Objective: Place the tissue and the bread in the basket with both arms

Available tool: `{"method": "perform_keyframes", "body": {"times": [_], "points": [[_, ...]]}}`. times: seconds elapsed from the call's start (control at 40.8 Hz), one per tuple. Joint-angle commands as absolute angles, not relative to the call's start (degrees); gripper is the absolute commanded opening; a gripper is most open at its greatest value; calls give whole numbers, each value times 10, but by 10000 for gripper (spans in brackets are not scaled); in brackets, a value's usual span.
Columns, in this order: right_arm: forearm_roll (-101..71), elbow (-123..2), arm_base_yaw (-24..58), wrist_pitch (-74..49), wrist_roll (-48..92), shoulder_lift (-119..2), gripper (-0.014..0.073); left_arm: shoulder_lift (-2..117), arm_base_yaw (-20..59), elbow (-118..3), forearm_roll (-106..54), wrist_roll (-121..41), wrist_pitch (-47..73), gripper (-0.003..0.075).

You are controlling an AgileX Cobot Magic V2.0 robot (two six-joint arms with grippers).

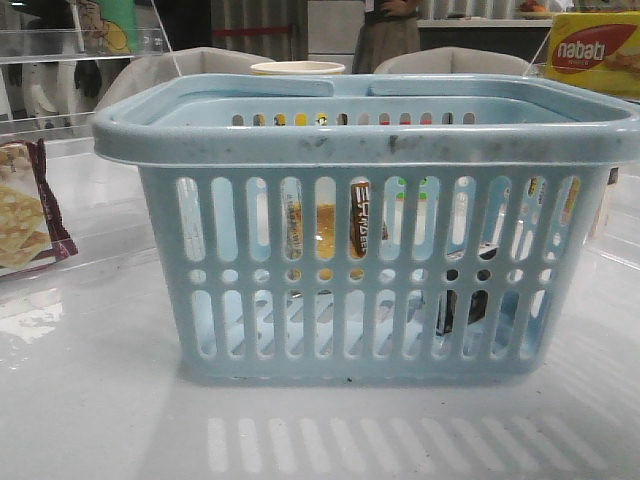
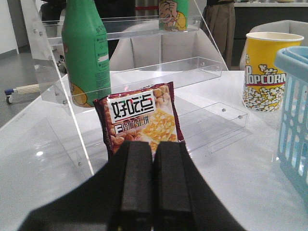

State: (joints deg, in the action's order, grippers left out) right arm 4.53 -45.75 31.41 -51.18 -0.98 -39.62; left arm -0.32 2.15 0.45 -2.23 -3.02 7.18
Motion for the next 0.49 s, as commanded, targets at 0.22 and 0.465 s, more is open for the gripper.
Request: {"method": "perform_keyframes", "body": {"times": [0.22, 0.465], "points": [[55, -472, 316, -477, -6, -394, 57, -13, 25, 4, -33, -62, 5, 92], [55, -472, 316, -477, -6, -394, 57, -13, 25, 4, -46, -62, 0, 92]]}}
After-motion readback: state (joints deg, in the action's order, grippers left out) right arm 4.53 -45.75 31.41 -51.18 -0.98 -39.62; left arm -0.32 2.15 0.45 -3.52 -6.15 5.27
